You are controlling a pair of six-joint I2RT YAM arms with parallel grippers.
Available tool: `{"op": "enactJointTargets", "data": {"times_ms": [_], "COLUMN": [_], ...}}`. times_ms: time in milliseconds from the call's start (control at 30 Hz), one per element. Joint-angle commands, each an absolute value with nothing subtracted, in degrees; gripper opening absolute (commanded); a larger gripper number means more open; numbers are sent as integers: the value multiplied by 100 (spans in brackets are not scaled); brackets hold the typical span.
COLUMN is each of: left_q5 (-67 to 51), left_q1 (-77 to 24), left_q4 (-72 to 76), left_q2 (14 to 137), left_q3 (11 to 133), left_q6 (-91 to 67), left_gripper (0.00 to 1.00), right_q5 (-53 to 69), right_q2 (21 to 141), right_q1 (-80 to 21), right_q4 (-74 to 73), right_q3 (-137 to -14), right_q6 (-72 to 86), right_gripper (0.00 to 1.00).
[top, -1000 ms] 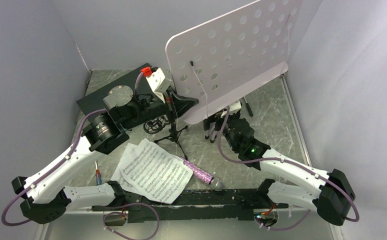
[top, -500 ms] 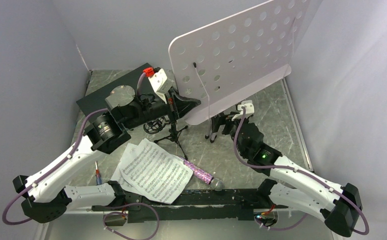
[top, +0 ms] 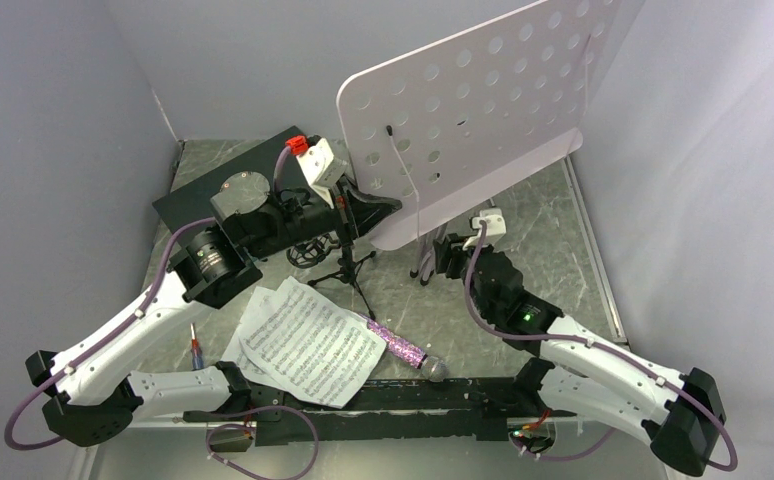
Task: Set up the instrument practice props
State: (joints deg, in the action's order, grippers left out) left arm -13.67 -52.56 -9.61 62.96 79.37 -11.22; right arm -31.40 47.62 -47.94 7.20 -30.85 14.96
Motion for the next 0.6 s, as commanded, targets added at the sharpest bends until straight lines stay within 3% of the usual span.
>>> {"op": "enactJointTargets", "data": {"times_ms": [0, 333, 433, 567], "left_q5": [-1485, -1491, -1507, -1457], "left_q1": [-5300, -5293, -5295, -5294], "left_q4": [-1308, -1290, -1292, -1336], "left_q2": [6388, 6353, 6354, 6354], "left_q3": [7760, 7733, 7714, 7735], "left_q6": [-1386, -1450, -1463, -1451], "left_gripper": [3, 3, 3, 3], "right_q5": [-3094, -3099, -3192, -3304], "right_q2": [4889, 5268, 5391, 5504], "right_q1": [-4825, -4824, -4826, -4825], "right_q4": [1544, 2127, 2251, 2226], "right_q3": [-3007, -3077, -3113, -3217], "right_q6": [1234, 1182, 1190, 1195], "right_gripper": [48, 50, 40, 17]}}
